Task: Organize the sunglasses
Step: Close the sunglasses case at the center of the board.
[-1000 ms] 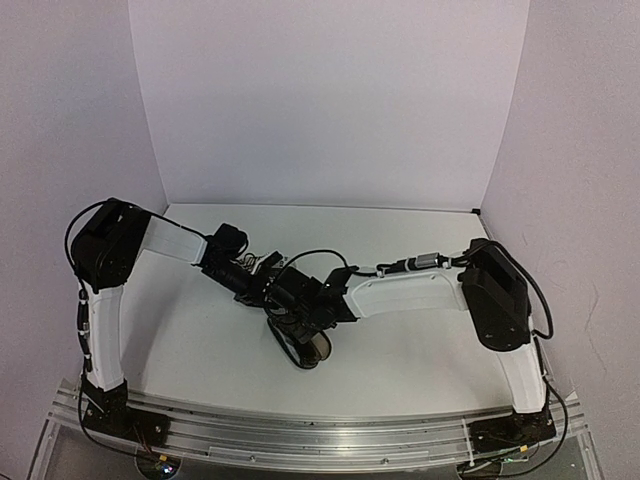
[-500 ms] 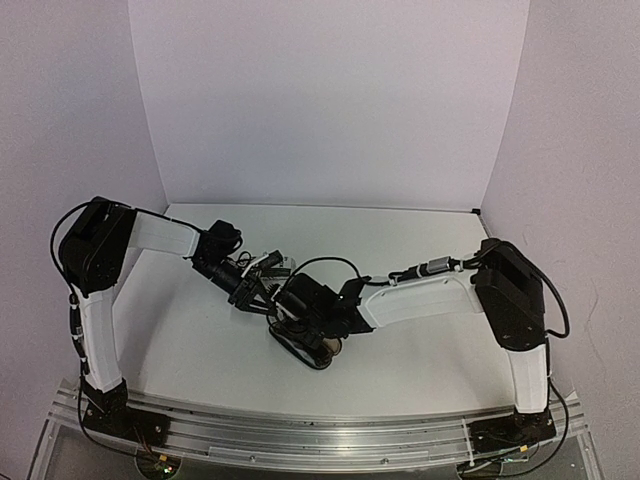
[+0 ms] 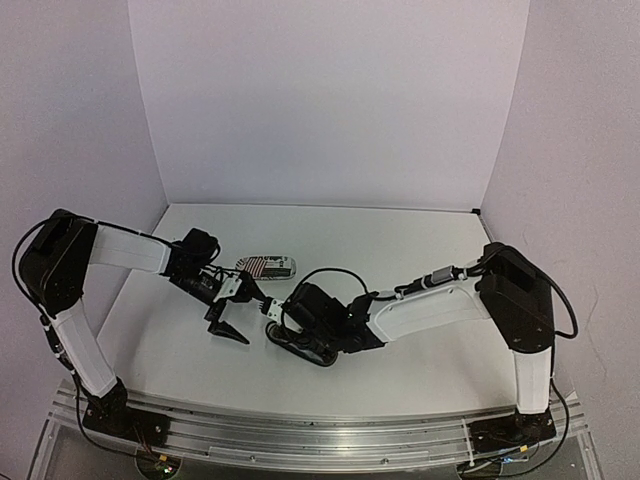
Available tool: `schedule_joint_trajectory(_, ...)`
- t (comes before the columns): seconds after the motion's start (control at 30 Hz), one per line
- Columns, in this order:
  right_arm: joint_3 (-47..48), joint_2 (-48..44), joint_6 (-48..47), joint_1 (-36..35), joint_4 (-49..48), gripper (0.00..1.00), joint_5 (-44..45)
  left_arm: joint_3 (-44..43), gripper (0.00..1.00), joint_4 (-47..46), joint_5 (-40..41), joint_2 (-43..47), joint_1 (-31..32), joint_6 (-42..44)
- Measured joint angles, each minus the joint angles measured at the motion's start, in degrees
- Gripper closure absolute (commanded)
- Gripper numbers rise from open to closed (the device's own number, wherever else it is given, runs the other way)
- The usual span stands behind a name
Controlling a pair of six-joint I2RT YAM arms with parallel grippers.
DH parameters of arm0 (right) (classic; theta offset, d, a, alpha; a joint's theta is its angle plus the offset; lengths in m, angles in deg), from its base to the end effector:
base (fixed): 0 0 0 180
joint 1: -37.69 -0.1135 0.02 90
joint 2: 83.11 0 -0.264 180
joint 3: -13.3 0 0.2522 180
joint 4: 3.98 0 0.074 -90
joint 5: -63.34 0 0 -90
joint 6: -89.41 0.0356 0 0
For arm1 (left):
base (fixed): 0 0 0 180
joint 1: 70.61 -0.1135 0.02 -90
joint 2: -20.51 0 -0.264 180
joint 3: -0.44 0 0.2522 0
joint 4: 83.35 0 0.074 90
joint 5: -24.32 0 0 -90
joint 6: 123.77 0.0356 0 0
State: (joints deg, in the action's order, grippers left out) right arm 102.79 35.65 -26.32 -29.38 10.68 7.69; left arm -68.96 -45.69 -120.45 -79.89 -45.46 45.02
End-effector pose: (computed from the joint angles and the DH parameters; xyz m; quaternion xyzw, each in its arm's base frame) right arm 0.1905 0.3988 0.1499 -0.5570 0.6900 -0.1223 0.4457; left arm 0.2757 -0.1616 0.1552 0.7398 0.4705 -0.3292 0.3507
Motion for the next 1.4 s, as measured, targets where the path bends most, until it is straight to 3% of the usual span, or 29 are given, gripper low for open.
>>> schedule_joint_trajectory(0.13,-0.6,0.0,-1.5,-0.6,-2.0,1.0,0.1,6.9,0.0,-11.4,2.0,0.0,0.9,4.8)
schedule_joint_trajectory(0.33,-1.6,0.0,-1.7,-0.7,-3.6,1.0,0.6,10.9,0.0,-29.7,3.4,-1.1,2.9,2.9)
schedule_joint_trajectory(0.57,-1.8,0.0,-2.1,-0.7,-3.8,1.0,0.7,12.6,0.0,-39.5,3.5,-1.4,7.1,0.4)
schedule_joint_trajectory(1.0,-2.8,-0.3,-3.8,-0.6,-4.4,1.0,0.9,11.7,0.05,-41.0,1.4,-3.8,8.3,1.5)
schedule_joint_trajectory(1.27,-10.3,-5.0,-3.5,-0.5,-9.6,0.97,-1.7,10.8,0.1,-40.3,2.0,-4.4,8.6,3.7)
schedule_joint_trajectory(1.4,-10.9,-3.7,-3.3,-2.4,-13.0,0.99,3.9,11.8,0.11,-40.1,2.6,-5.3,8.7,5.6)
